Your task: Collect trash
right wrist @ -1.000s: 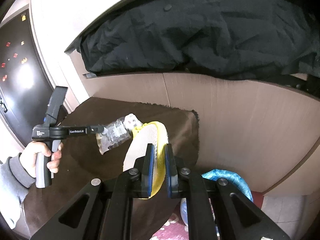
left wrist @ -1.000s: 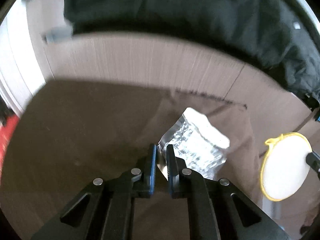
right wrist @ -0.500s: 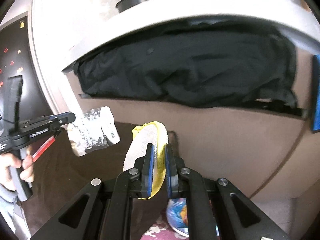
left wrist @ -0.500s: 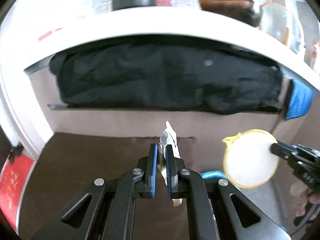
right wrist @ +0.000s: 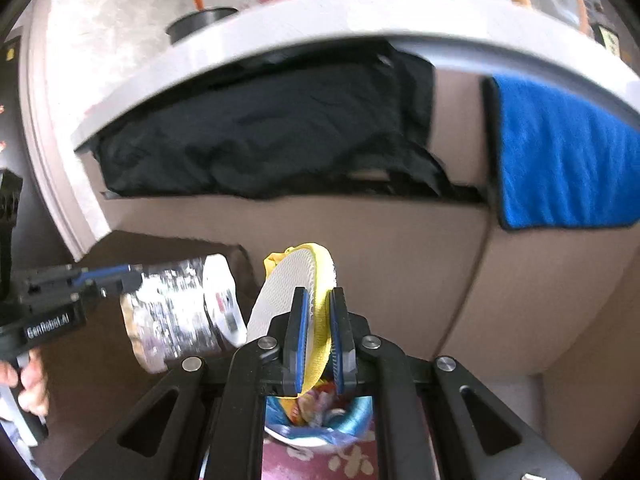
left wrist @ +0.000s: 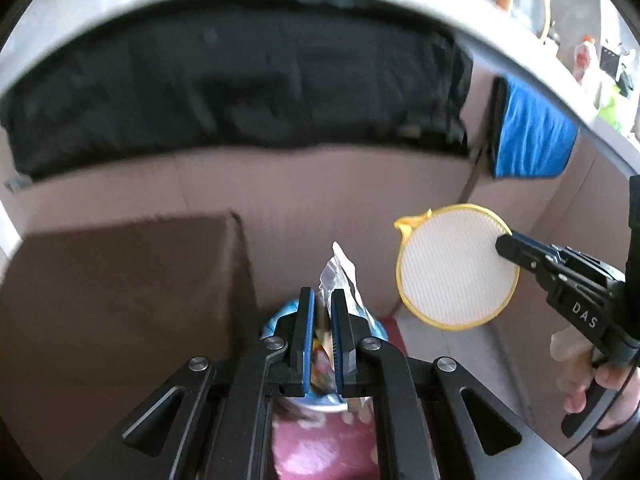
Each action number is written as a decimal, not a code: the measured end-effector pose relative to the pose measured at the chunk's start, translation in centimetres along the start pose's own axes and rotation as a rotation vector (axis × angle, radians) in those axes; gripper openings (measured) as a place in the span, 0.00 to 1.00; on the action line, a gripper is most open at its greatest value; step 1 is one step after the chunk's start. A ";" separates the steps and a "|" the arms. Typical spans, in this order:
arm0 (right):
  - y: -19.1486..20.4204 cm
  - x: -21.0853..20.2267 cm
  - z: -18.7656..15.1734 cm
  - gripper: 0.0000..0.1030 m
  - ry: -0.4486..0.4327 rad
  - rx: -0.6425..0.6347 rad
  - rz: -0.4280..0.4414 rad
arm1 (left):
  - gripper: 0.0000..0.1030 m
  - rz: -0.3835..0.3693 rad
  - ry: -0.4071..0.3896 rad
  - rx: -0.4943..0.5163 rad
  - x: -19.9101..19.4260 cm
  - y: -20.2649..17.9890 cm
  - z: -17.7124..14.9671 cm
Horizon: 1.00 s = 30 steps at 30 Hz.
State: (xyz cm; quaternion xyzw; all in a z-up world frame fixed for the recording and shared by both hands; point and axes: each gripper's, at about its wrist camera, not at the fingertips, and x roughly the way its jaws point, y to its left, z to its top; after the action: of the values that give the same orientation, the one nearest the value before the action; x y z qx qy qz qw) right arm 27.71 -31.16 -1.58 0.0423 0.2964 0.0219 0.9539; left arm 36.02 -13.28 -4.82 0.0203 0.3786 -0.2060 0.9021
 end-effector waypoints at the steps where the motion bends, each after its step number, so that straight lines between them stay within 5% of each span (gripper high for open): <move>1: -0.5 0.4 -0.4 0.09 0.010 0.005 -0.003 | 0.08 0.001 0.023 -0.002 1.4 -0.3 -0.4; 12: -3.5 12.0 -6.7 0.09 0.221 0.042 -0.041 | 0.09 0.018 0.214 -0.054 13.2 1.1 -3.3; 19: -2.9 18.2 -8.9 0.14 0.339 0.040 0.007 | 0.22 -0.019 0.296 -0.143 16.5 3.2 -4.1; 22: -2.7 18.6 -8.9 0.27 0.339 0.060 0.043 | 0.38 -0.039 0.278 -0.159 15.8 3.4 -4.0; 30: -1.8 14.3 -7.9 0.28 0.291 0.122 0.076 | 0.39 0.027 0.086 -0.127 7.5 2.8 -2.9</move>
State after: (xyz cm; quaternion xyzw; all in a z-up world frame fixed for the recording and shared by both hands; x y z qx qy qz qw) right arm 35.01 -31.43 -16.30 0.1078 0.4303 0.0459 0.8951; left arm 39.84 -12.86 -12.44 -0.0229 0.4292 -0.1684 0.8871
